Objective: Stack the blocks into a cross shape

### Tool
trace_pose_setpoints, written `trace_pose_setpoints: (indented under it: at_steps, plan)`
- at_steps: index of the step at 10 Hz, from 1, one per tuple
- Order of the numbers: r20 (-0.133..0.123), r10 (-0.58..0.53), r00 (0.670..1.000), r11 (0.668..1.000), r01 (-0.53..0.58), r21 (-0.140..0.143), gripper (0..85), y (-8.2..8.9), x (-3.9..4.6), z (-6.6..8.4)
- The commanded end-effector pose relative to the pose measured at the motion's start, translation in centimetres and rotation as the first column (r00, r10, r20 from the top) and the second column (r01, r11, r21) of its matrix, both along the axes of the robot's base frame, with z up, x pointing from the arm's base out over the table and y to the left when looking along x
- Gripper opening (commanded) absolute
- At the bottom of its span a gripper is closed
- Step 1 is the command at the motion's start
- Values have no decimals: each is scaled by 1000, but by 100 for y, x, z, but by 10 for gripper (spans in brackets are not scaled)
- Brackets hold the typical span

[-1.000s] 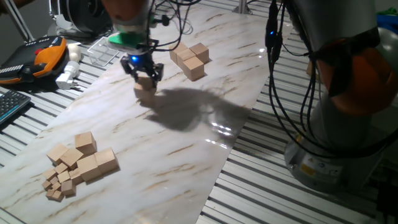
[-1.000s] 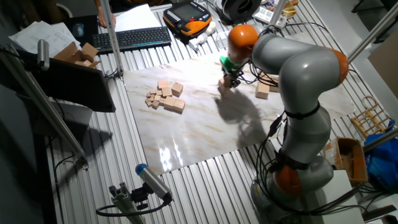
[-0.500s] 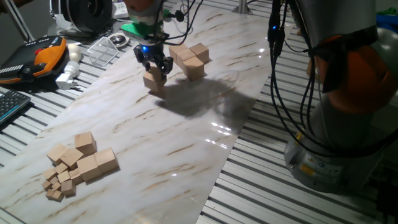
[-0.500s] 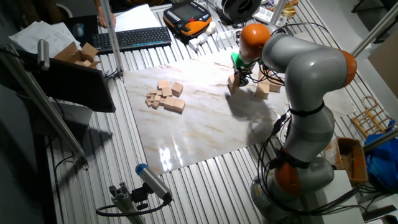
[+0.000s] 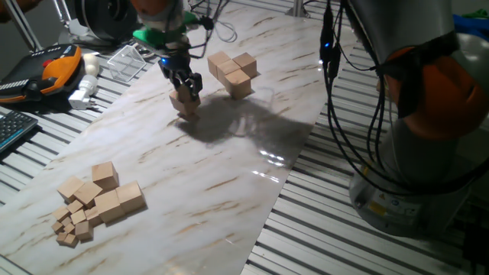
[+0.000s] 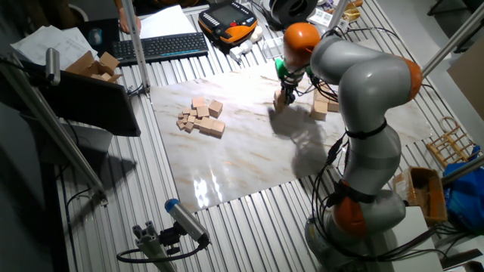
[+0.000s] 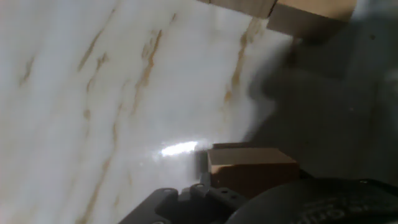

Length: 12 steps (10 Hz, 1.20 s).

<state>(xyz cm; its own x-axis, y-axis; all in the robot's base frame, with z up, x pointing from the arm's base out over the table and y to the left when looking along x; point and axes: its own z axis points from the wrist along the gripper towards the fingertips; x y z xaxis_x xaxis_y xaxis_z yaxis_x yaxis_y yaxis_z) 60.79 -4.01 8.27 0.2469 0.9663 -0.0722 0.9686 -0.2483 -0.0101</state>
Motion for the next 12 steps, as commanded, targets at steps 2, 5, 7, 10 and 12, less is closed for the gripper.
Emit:
trace_pose_setpoints:
  at_steps: [2,5,7,10,12]
  plan:
    - [-53,-117,992,992,119,45,0,-3,-1,1]
    - [-81,148,986,988,-143,60,0,-3,-1,1]
    - [-72,197,978,978,-190,90,0,-3,-1,1]
    - [-58,154,986,986,-150,71,0,-3,-1,1]
    - [-58,136,989,990,-135,28,0,-69,3,-12]
